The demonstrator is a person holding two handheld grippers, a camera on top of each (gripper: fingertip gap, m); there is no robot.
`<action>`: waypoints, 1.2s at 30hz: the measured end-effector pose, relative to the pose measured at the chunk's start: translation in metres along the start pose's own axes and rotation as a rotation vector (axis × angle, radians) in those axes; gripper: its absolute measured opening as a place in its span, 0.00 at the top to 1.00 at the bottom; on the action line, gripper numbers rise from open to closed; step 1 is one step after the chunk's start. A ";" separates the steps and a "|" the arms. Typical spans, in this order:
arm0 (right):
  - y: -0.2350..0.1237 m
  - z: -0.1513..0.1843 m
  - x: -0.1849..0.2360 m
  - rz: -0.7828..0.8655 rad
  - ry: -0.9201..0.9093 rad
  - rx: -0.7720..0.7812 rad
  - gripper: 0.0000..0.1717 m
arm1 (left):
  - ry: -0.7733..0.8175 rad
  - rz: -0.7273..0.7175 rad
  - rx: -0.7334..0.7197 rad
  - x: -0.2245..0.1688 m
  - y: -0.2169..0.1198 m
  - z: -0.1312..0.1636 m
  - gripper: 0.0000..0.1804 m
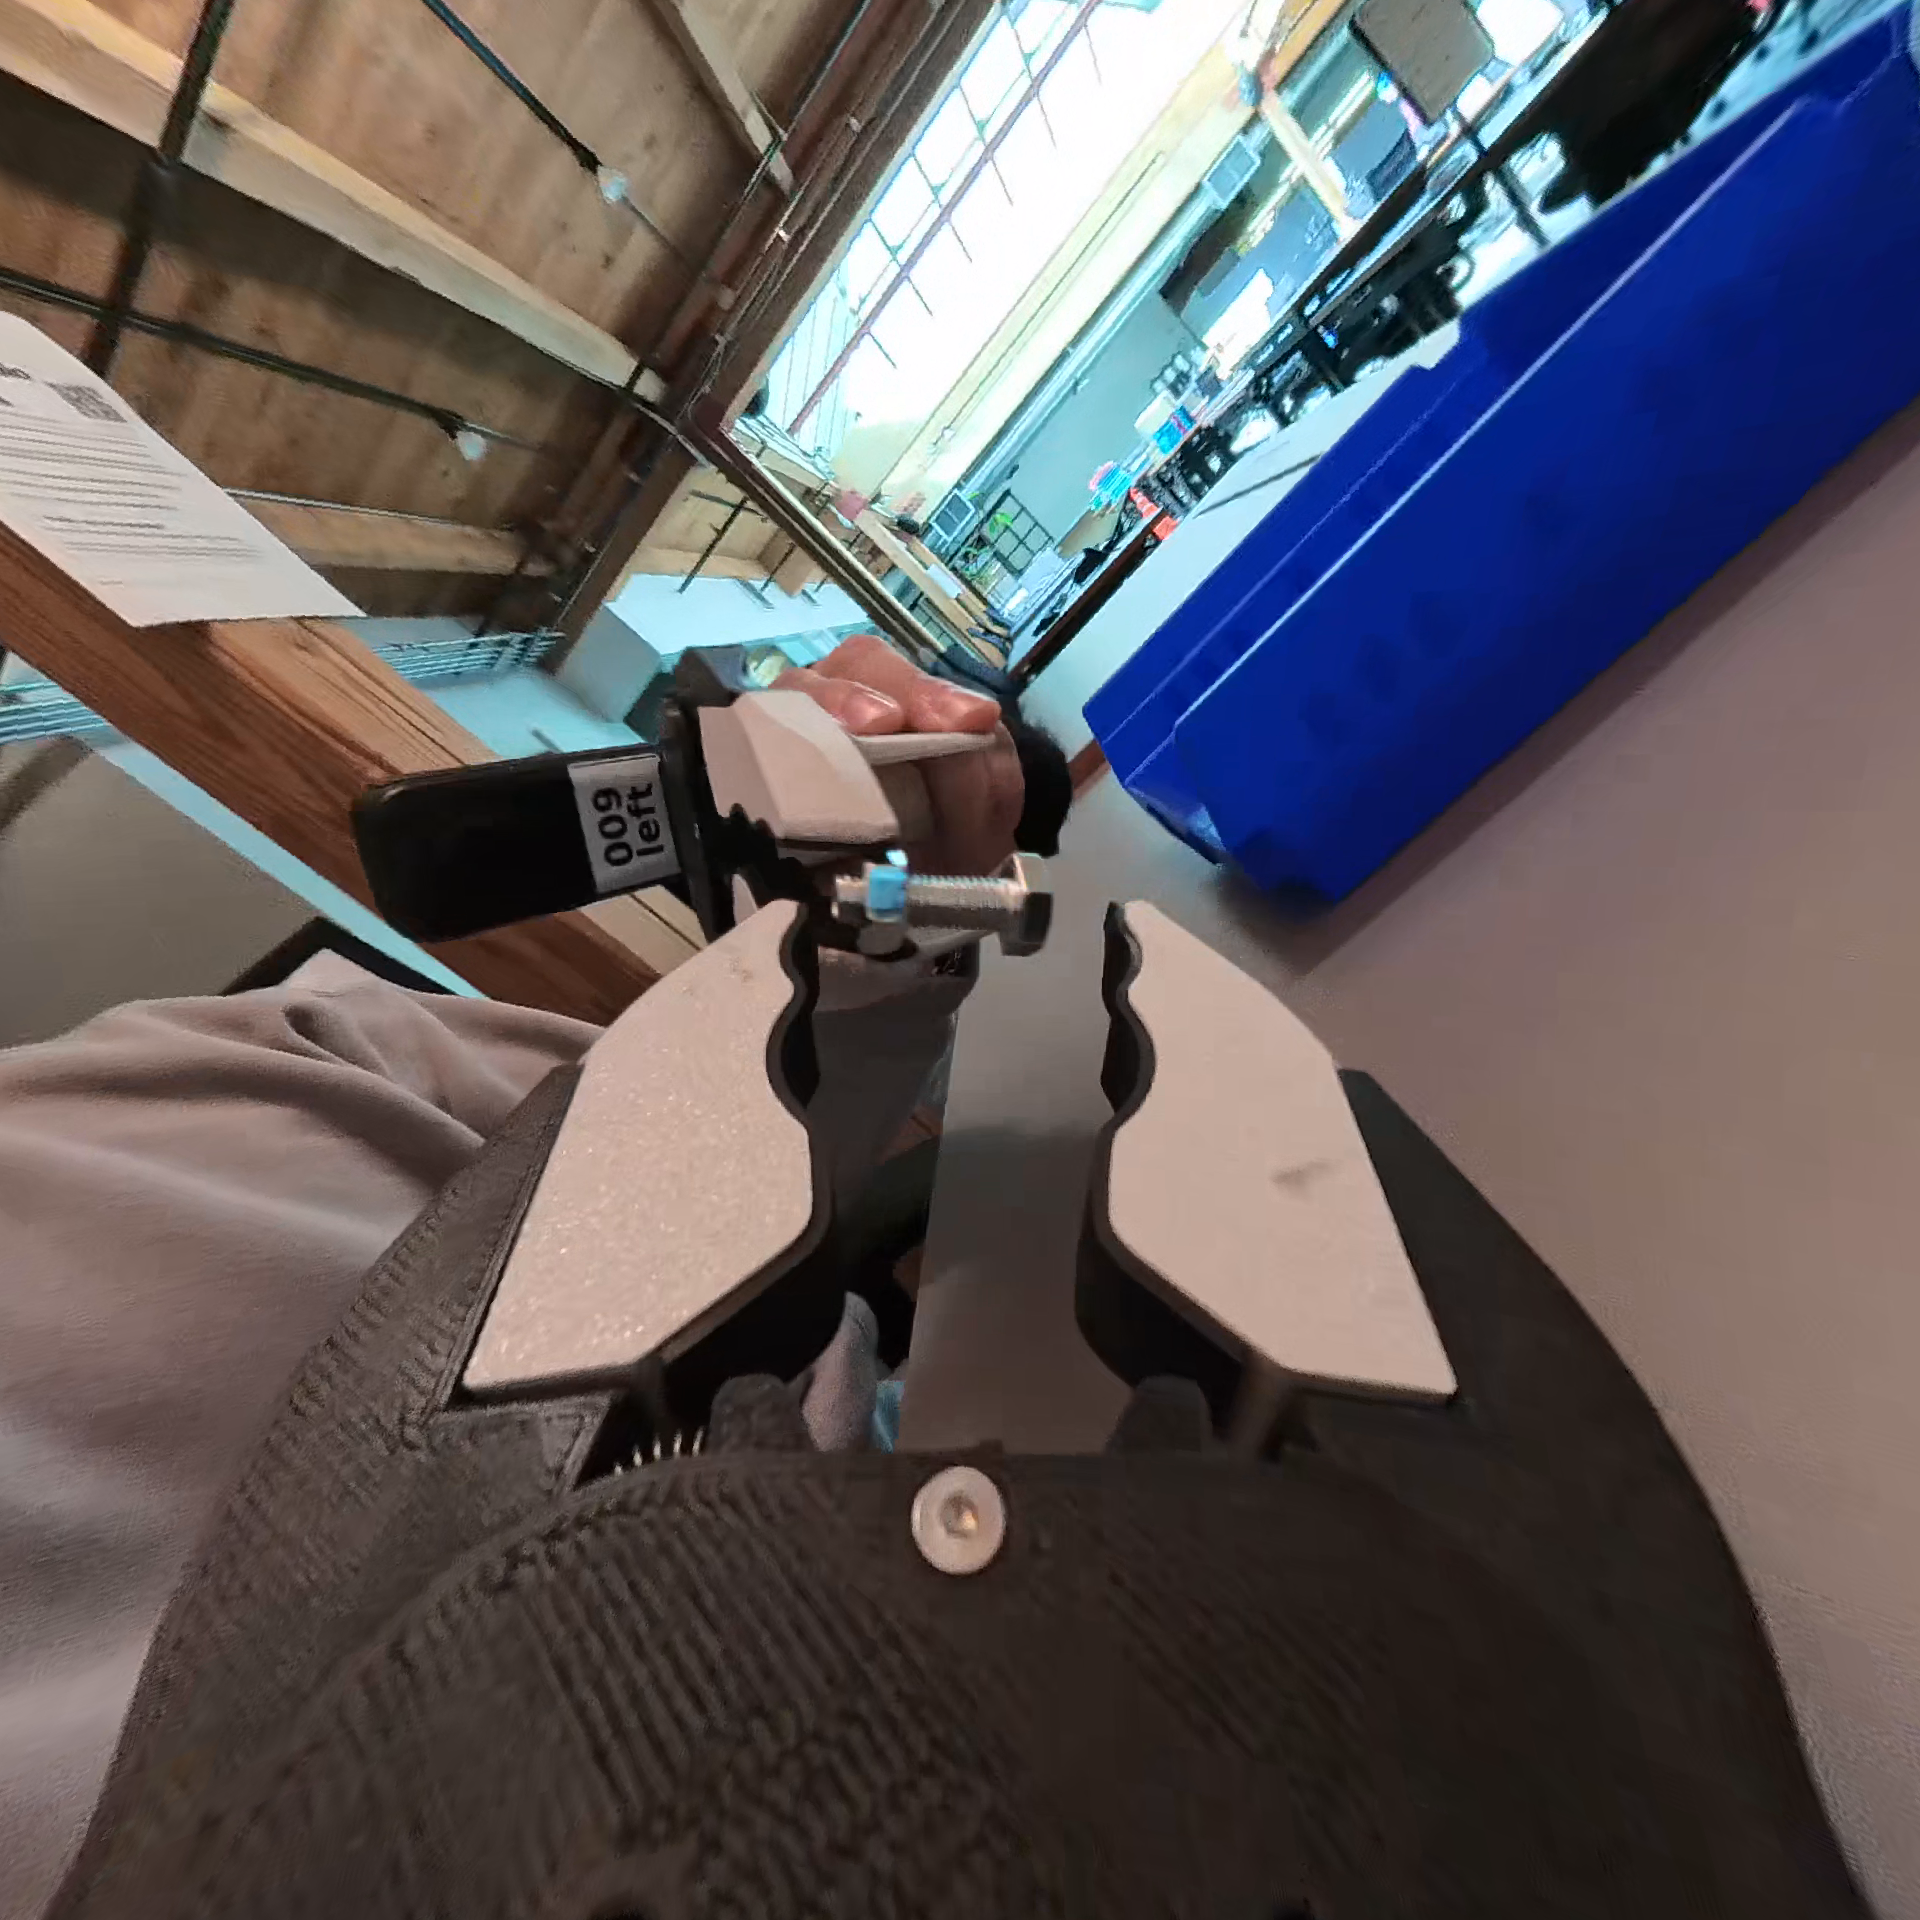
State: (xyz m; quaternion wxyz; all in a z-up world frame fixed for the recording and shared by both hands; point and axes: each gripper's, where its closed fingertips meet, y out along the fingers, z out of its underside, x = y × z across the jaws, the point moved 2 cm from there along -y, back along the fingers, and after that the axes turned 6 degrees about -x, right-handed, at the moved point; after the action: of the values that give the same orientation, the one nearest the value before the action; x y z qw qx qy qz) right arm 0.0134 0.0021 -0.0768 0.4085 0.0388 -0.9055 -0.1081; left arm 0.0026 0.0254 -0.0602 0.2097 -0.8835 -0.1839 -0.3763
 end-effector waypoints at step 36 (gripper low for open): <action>-0.002 -0.028 -0.017 0.258 -0.648 -0.102 0.62 | -0.913 -0.039 -0.076 0.008 0.011 0.066 0.95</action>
State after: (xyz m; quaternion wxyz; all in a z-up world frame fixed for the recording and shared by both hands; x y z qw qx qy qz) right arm 0.0455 -0.0020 -0.0719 0.1119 -0.1324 -0.9790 -0.1074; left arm 0.0520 0.0511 -0.0990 0.0674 -0.9623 -0.2601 0.0413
